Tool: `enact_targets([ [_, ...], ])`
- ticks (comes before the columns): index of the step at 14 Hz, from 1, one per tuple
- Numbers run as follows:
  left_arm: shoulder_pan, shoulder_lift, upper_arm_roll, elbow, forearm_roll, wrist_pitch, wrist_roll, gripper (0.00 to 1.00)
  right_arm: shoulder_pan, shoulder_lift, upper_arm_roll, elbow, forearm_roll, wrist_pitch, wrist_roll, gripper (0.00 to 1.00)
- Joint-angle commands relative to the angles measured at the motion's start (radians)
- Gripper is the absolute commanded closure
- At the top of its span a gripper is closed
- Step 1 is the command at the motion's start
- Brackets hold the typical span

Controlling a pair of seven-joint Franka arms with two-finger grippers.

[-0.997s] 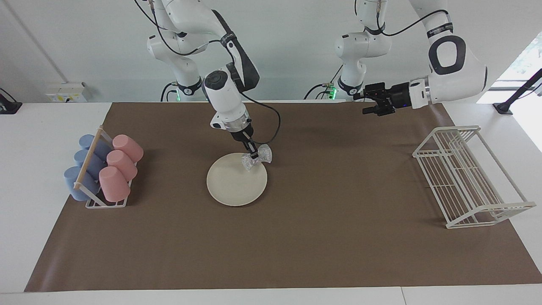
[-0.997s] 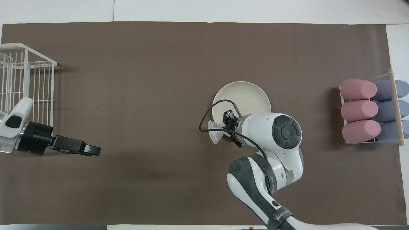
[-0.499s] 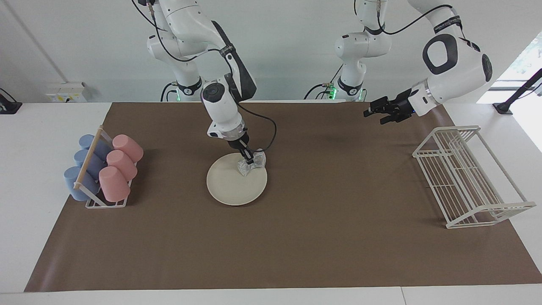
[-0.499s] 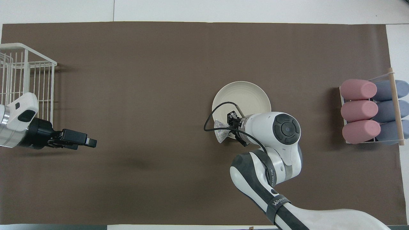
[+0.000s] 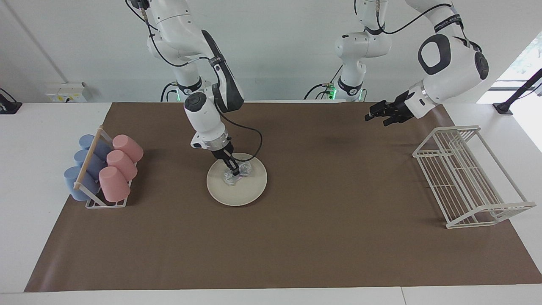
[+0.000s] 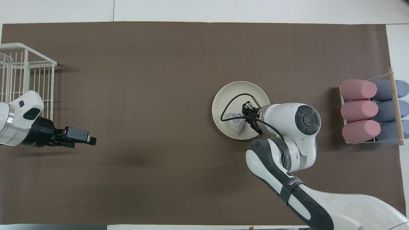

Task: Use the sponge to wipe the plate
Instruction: 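Rub the sponge over the cream plate with the right gripper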

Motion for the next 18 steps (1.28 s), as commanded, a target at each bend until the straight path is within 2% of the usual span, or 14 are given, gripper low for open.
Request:
enact_targets([
  [1, -0.017, 0.0, 0.008, 0.009, 0.022, 0.043, -0.023, 0.0, -0.042, 0.044, 0.01, -0.014, -0.013, 0.029, -0.078, 1.0],
  [5, -0.008, -0.008, 0.01, 0.011, 0.023, 0.043, -0.025, 0.0, -0.03, 0.046, 0.012, -0.014, 0.001, 0.028, -0.056, 1.0],
  [9, -0.005, -0.017, 0.01, 0.009, 0.063, 0.038, -0.025, 0.0, 0.045, 0.046, 0.012, -0.012, 0.009, 0.032, 0.16, 1.0],
  [12, -0.006, -0.022, 0.01, 0.011, 0.064, 0.043, -0.026, 0.0, 0.081, 0.046, 0.012, -0.009, 0.021, 0.037, 0.224, 1.0],
  [14, -0.011, -0.023, 0.01, 0.014, 0.064, 0.041, -0.026, 0.0, 0.075, 0.047, 0.012, -0.012, 0.021, 0.058, 0.206, 1.0],
  [18, -0.013, -0.023, 0.01, 0.02, 0.064, 0.043, -0.043, 0.0, 0.001, 0.049, 0.01, -0.011, 0.021, 0.051, -0.002, 1.0],
])
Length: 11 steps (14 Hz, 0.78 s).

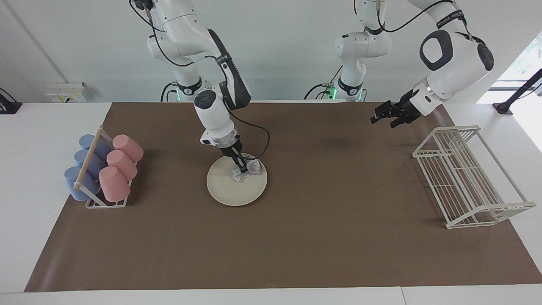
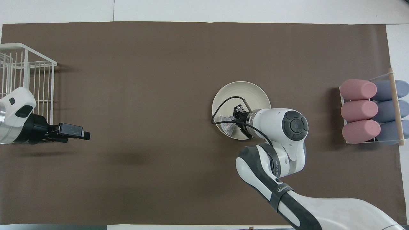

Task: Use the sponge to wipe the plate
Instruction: 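Rub the sponge over the cream plate with the right gripper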

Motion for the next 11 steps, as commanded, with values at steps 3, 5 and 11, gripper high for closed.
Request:
enact_targets([
  [3, -0.017, -0.006, 0.003, 0.008, 0.022, 0.01, -0.028, 0.0, -0.111, 0.043, 0.007, -0.01, 0.01, 0.025, -0.217, 1.0],
  [5, -0.017, -0.006, 0.004, 0.007, 0.024, 0.012, -0.028, 0.0, -0.108, 0.044, 0.007, -0.01, 0.01, 0.025, -0.217, 1.0],
  [11, -0.019, -0.006, 0.003, 0.007, 0.024, 0.013, -0.028, 0.0, -0.047, 0.04, 0.009, -0.013, 0.01, 0.025, -0.078, 1.0],
])
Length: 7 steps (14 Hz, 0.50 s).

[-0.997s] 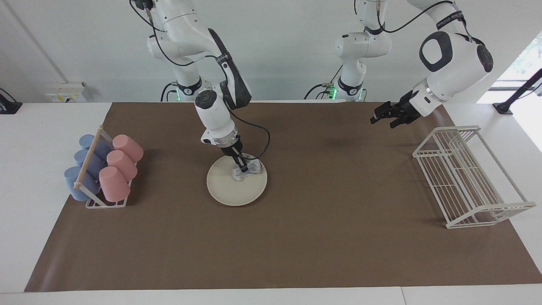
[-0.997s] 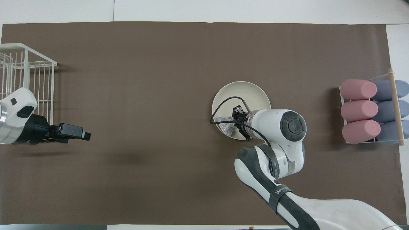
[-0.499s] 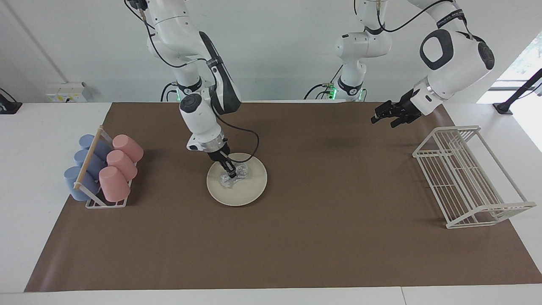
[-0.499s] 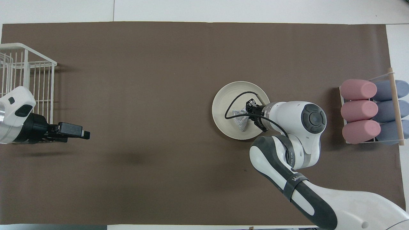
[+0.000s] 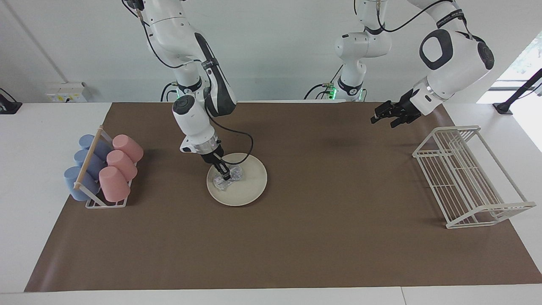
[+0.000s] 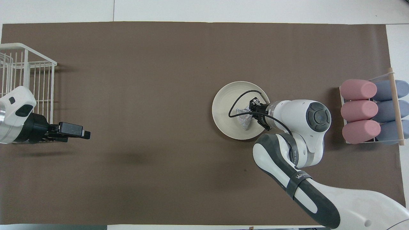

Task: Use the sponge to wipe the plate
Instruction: 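Rub the sponge over the cream plate with the right gripper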

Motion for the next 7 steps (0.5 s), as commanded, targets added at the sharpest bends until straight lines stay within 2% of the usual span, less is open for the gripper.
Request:
enact_targets([
  [1, -0.017, -0.006, 0.007, 0.003, 0.022, 0.012, -0.022, 0.0, 0.069, 0.039, 0.009, -0.014, 0.008, 0.027, 0.147, 1.0],
  [3, -0.017, -0.005, 0.007, 0.005, 0.022, 0.013, -0.022, 0.0, 0.126, 0.039, 0.009, -0.014, 0.008, 0.033, 0.238, 1.0],
  [7, -0.018, -0.005, 0.007, 0.006, 0.023, 0.013, -0.022, 0.0, 0.131, 0.039, 0.008, -0.006, 0.008, 0.03, 0.243, 1.0],
])
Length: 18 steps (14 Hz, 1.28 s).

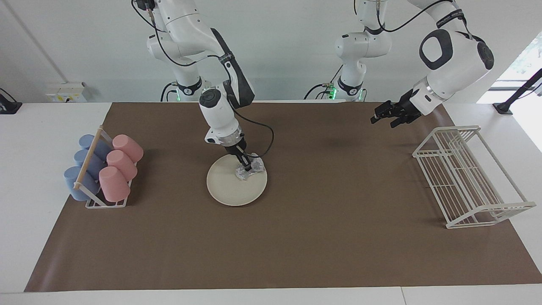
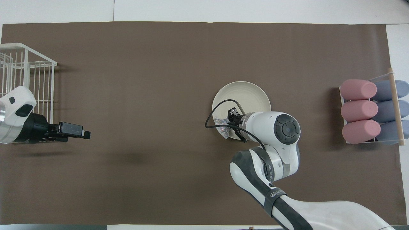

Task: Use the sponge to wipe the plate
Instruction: 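Rub the sponge over the cream plate with the right gripper, then bring the sponge toward the left gripper and grasp it with the left gripper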

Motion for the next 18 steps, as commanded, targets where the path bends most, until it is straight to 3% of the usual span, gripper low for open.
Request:
enact_targets([
  [1, -0.018, -0.006, 0.007, 0.006, 0.022, 0.01, -0.02, 0.0, -0.01, 0.036, 0.006, 0.003, 0.008, 0.016, 0.004, 1.0],
  [6, -0.02, -0.008, 0.004, 0.001, 0.023, 0.009, -0.018, 0.0, -0.01, 0.001, -0.001, 0.157, 0.007, -0.215, 0.111, 1.0],
  [11, -0.017, -0.008, -0.045, 0.003, 0.003, -0.011, -0.118, 0.0, -0.015, -0.111, -0.004, 0.267, -0.054, -0.449, 0.226, 1.0],
  [16, -0.017, -0.02, -0.045, -0.015, -0.294, -0.045, -0.141, 0.0, -0.01, -0.271, -0.002, 0.405, -0.133, -0.789, 0.379, 1.0],
  [18, -0.008, -0.038, -0.045, -0.049, -0.43, -0.039, -0.141, 0.0, -0.023, -0.275, -0.002, 0.507, -0.139, -0.93, 0.387, 1.0],
])
